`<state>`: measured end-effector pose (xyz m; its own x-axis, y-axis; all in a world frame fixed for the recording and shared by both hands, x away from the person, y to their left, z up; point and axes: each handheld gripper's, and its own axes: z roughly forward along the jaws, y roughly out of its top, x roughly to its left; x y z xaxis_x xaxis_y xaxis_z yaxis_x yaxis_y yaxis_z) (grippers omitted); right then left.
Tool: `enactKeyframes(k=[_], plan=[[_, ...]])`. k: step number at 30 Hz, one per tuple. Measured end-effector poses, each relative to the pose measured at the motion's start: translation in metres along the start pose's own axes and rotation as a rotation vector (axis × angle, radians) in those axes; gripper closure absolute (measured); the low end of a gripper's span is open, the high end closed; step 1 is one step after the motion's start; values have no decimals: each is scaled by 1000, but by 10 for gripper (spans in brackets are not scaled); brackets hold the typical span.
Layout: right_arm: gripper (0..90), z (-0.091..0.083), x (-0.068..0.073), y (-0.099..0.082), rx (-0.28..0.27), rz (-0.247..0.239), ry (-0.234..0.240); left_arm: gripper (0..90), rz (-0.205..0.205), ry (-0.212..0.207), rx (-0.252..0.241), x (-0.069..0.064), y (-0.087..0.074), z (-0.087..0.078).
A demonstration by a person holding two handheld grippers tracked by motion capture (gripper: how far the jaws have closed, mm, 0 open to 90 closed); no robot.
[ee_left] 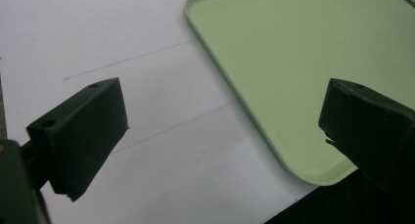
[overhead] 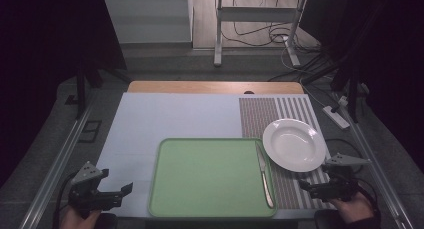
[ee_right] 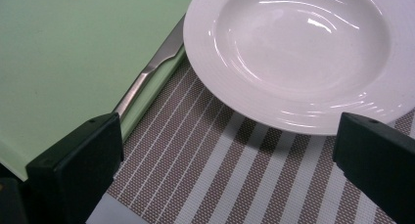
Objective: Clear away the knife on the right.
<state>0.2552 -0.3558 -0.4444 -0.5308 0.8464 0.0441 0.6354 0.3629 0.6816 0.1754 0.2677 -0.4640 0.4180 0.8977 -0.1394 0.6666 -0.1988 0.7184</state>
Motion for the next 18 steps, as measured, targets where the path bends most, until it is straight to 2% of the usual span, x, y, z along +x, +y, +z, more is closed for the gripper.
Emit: enactKeyframes(k=[9, 18], plan=[[0, -3, 0, -3, 25, -1, -35, 38, 8, 2, 0, -1, 0, 0], [0, -2, 1, -4, 43, -4, -41, 38, 8, 0, 0, -1, 0, 0]])
